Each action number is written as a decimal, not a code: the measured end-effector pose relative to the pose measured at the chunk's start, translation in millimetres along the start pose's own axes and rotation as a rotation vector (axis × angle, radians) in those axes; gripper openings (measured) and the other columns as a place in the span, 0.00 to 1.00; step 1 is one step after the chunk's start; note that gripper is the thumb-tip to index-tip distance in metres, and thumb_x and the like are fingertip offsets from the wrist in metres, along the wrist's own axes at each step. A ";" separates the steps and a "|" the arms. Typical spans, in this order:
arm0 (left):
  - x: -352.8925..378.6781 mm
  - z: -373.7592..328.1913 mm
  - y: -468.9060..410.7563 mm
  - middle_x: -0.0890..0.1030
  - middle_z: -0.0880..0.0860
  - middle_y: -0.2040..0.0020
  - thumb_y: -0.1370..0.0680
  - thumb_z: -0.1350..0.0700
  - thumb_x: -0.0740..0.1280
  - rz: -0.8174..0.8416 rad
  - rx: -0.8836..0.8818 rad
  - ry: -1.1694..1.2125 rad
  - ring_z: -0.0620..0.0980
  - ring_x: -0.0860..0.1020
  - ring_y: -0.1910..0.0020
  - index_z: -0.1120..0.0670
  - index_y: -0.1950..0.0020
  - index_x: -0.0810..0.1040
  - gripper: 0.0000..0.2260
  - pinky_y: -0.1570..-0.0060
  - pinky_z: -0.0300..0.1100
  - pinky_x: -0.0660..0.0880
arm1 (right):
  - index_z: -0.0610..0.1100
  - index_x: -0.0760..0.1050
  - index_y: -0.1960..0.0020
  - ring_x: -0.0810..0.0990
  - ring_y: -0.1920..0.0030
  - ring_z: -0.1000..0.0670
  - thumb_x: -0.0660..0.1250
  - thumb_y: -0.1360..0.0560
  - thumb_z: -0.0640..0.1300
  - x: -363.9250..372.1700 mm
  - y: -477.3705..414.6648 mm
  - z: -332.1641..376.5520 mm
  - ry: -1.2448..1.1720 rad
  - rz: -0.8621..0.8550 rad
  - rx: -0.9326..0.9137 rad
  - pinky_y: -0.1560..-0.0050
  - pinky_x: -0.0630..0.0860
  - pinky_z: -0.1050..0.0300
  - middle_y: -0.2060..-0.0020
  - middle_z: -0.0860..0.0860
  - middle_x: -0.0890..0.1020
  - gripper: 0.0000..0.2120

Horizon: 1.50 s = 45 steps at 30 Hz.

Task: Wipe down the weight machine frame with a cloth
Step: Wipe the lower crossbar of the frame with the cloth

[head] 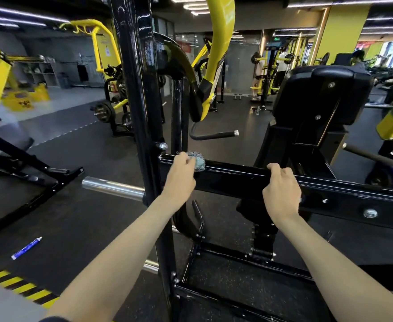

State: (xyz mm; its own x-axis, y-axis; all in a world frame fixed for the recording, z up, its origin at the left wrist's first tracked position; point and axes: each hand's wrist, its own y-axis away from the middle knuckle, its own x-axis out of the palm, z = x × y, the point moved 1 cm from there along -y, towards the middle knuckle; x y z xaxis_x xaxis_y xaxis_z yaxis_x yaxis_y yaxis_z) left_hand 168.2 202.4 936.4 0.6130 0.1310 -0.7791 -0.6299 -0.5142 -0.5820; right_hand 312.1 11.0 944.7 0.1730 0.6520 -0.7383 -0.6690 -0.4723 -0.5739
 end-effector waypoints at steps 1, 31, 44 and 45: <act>-0.1 8.9 -3.0 0.71 0.60 0.49 0.30 0.72 0.64 -0.008 -0.014 0.020 0.58 0.71 0.50 0.65 0.46 0.76 0.13 0.52 0.48 0.73 | 0.32 0.74 0.40 0.76 0.54 0.38 0.62 0.32 0.22 0.1 0.0 -1.3 0.000 0.002 -0.004 0.56 0.73 0.47 0.56 0.37 0.78 0.22; -54.3 -3.8 -44.3 0.82 0.58 0.57 0.23 0.65 0.67 0.441 -0.810 1.307 0.50 0.82 0.65 0.62 0.50 0.79 0.04 0.65 0.42 0.81 | 0.37 0.72 0.37 0.75 0.50 0.44 0.60 0.28 0.27 -3.0 0.1 -6.1 0.062 0.074 -0.034 0.58 0.69 0.57 0.50 0.42 0.77 0.21; 55.2 -180.6 -1.2 0.82 0.54 0.50 0.26 0.66 0.68 -0.125 0.073 0.257 0.56 0.74 0.43 0.53 0.44 0.82 0.13 0.47 0.50 0.67 | 0.36 0.71 0.35 0.67 0.29 0.43 0.63 0.35 0.26 -44.0 2.1 -94.6 0.094 -0.002 -0.133 0.24 0.45 0.49 0.33 0.40 0.73 0.28; 59.8 -192.8 -0.7 0.81 0.55 0.44 0.25 0.66 0.68 -0.091 0.165 0.285 0.57 0.73 0.36 0.55 0.41 0.81 0.14 0.39 0.54 0.65 | 0.36 0.71 0.35 0.67 0.29 0.43 0.63 0.35 0.26 -51.5 4.5 -108.6 0.087 -0.031 -0.087 0.24 0.45 0.49 0.33 0.40 0.72 0.28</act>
State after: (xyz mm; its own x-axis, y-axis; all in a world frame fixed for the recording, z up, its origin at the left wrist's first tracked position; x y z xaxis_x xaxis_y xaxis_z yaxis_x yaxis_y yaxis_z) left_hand 297.2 47.2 935.1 0.7645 -0.0842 -0.6391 -0.6205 -0.3645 -0.6943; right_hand 378.6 -89.1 941.7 0.2573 0.6153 -0.7451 -0.5978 -0.5045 -0.6230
